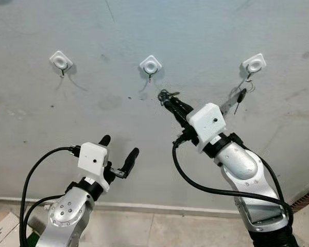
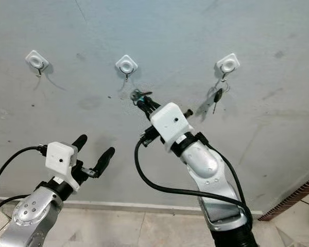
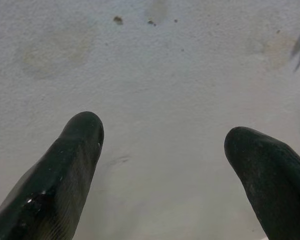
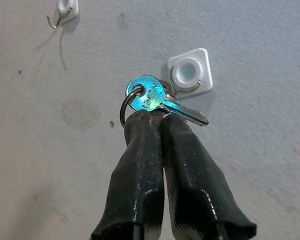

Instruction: Hang keys on a hook

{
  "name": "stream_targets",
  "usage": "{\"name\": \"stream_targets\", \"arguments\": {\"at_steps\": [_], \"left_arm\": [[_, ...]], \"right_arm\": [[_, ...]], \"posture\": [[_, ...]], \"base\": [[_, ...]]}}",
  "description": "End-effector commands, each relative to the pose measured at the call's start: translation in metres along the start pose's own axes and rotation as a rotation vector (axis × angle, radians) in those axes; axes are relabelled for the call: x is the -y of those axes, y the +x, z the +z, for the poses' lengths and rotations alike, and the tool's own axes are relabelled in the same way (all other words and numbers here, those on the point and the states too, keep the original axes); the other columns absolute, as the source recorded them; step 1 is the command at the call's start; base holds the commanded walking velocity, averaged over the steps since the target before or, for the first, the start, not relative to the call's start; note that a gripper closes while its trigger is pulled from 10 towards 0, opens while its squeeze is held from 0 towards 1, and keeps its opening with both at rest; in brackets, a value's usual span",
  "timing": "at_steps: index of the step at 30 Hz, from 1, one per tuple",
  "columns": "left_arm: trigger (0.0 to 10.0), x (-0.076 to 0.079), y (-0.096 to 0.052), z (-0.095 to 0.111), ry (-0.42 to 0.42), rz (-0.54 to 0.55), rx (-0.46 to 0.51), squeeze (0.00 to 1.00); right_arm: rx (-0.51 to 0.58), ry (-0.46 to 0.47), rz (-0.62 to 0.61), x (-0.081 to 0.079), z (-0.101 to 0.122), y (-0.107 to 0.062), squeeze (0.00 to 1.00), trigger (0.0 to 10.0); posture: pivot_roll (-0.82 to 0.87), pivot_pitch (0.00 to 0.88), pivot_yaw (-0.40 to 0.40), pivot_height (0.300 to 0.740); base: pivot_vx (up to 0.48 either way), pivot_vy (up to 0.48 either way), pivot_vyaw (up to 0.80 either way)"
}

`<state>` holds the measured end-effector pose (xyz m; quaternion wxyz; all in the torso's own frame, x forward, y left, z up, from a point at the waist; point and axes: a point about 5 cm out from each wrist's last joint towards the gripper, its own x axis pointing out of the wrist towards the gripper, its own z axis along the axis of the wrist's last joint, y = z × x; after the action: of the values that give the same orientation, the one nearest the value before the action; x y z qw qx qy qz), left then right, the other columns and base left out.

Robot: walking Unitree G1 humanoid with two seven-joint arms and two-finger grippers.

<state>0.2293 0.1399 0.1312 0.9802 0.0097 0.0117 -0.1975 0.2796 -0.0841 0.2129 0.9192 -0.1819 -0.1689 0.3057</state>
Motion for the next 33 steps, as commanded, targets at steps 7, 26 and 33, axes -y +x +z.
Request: {"name": "stream_targets", "arguments": {"at_steps": [7, 26, 33], "left_arm": [[10.0, 0.001, 0.0, -0.002, 0.01, 0.003, -0.003, 0.0], [10.0, 0.006, 0.017, 0.01, 0.03, -0.039, 0.067, 0.0], [10.0, 0.01, 0.03, 0.019, 0.023, -0.06, 0.121, 0.0]], "right_arm": [[0.06, 0.008, 0.044, 0.002, 0.014, 0.015, 0.0, 10.0], [0.106, 0.014, 0.005, -0.008, 0.011, 0.05, 0.0, 10.0], [0.143, 0.018, -0.024, -0.006, 0.017, 0.065, 0.0, 10.0]], "posture": [[0.02, 0.007, 0.035, 0.74], [0.04, 0.002, 0.03, 0.74], [0.04, 0.012, 0.021, 0.74]], "base": [[0.0, 0.0, 0.0], [0.0, 0.0, 0.0], [0.0, 0.0, 0.0]]}}
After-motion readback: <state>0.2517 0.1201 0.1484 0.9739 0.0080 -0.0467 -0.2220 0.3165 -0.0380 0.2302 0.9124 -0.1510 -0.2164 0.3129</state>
